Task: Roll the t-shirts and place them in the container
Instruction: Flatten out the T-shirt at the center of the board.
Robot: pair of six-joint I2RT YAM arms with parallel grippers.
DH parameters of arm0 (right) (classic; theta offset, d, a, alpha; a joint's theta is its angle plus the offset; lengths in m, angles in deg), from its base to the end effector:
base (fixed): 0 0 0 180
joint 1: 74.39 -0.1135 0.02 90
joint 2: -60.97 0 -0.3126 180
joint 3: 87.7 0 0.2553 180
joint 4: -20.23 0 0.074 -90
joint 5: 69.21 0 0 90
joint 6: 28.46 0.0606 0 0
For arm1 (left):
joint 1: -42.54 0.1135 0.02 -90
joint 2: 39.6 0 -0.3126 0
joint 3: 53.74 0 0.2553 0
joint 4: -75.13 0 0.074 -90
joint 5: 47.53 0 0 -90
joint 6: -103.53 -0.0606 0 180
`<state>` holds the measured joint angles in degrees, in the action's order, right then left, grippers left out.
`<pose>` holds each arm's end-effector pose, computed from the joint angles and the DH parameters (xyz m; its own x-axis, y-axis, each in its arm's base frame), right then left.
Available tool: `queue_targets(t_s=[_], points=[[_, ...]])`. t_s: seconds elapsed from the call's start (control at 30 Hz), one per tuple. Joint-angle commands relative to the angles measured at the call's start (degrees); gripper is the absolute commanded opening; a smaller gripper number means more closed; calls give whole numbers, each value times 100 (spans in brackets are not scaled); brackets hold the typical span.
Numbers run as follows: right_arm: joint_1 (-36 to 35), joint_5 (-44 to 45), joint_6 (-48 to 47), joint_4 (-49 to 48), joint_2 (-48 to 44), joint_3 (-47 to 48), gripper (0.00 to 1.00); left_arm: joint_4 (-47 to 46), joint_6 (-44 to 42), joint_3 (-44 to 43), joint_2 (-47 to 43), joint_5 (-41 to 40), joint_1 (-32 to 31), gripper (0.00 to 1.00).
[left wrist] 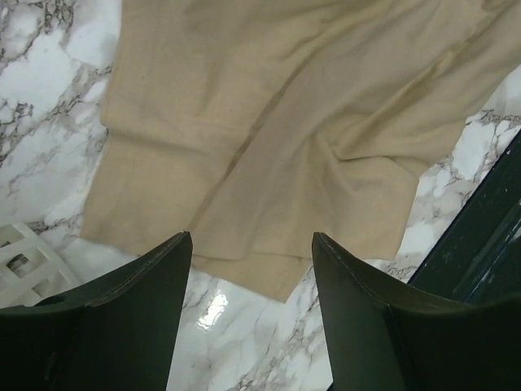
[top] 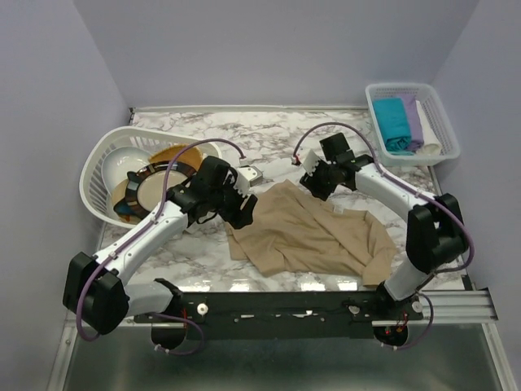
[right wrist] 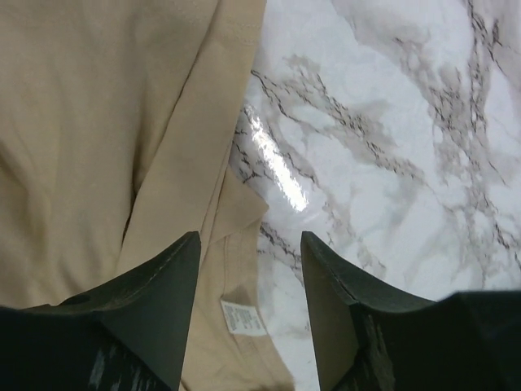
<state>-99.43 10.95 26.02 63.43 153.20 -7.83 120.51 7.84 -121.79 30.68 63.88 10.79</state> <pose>0.3192 0.1606 0.2609 -0.3150 -0.7790 -0.5422 -0.8448 0.4905 -0.2139 0.2074 -0.1543 0.3015 -0.5556 0.4524 -0.6976 0.7580 0.6204 -0.2014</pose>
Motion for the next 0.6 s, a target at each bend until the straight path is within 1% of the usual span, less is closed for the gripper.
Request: queue_targets(t_s=[0.0,0.13,0.27,0.57], points=[[8,-658,-613,422,821,701,60,117,60,155,-208,-75,-42,71],[16,-765,-912,766,1252,939,59,196,16,93,-138,-128,-42,72],[34,-589,-1070,871,1403,948,57,135,-28,-21,-23,-172,-33,72],[245,-527,-1281,1232,1746,1054,56,-112,-46,-267,310,-190,-33,73]])
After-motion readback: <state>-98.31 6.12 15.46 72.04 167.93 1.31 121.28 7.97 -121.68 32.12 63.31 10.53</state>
